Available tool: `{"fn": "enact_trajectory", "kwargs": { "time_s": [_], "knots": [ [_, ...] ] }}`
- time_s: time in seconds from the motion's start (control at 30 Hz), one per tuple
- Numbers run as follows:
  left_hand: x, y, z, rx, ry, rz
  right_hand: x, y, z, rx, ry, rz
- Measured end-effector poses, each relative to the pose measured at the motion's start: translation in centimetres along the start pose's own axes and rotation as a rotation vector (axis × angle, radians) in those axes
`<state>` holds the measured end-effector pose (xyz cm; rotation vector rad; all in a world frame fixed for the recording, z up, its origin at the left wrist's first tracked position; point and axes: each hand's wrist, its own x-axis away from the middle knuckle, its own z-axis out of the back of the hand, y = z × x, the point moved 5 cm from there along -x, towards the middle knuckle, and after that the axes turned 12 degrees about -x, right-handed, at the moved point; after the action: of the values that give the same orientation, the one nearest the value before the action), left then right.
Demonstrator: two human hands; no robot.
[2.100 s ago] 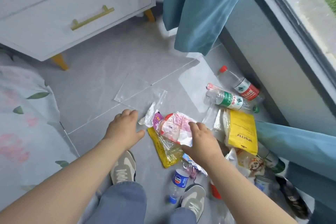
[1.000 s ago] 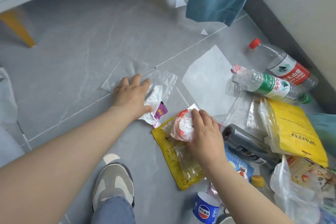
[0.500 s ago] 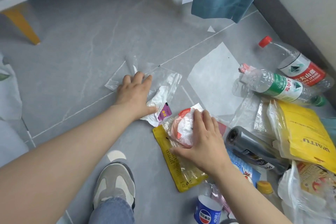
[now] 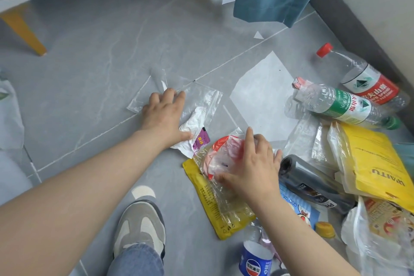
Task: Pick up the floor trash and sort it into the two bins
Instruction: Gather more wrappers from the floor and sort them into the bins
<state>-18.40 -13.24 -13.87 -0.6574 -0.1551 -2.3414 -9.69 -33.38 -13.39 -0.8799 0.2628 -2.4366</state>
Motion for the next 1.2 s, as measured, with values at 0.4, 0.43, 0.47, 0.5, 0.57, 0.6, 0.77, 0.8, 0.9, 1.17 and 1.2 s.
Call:
{"fn": "enact_trajectory", "kwargs": {
  "time_s": [0.4,0.43,0.47,0.5,0.57,0.6,0.77,0.8,0.9,1.17,1.2],
  "knots": [
    [0.2,0.6,0.0,0.017,-0.033,0.031,-0.3,-0.4,-1.1,-0.041,0.016,-0.058],
    [0.3,0.7,0.0,0.017,-0.033,0.03,-0.3,-0.3,-1.0,-0.073,0.029,-0.058],
    [0.3,0.8,-0.1,0.017,-0.033,0.029,-0.3,-0.2,-1.0,-0.107,0.034,-0.065],
    [0.3,0.9,-0.1,0.018,-0.033,0.028,-0.3,0.0,-1.0,-0.139,0.029,-0.077],
    [0.3,1.1,0.0,0.034,-0.039,0.024,-0.3,0.2,-1.0,-0.183,0.017,-0.095],
    [0.4,1.3,0.0,0.038,-0.042,0.018,-0.4,0.3,-1.0,-0.202,0.012,-0.102],
    [0.8,2.1,-0.1,0.064,-0.077,-0.006,-0.6,0.2,-1.2,-0.366,0.002,-0.14],
    [0.9,2.2,-0.2,0.094,-0.084,-0.006,-0.5,0.2,-1.3,-0.394,0.002,-0.143],
    [1.2,2.5,-0.7,0.173,-0.09,-0.018,-0.2,0.3,-1.8,-0.482,-0.011,-0.171],
    [1.5,0.6,-0.7,0.443,-0.03,0.052,0.9,-0.9,3.2,-0.705,0.049,-0.163],
    [1.5,0.4,-0.2,0.449,-0.015,0.052,0.9,-1.4,4.2,-0.743,0.049,-0.138]
  ]
}}
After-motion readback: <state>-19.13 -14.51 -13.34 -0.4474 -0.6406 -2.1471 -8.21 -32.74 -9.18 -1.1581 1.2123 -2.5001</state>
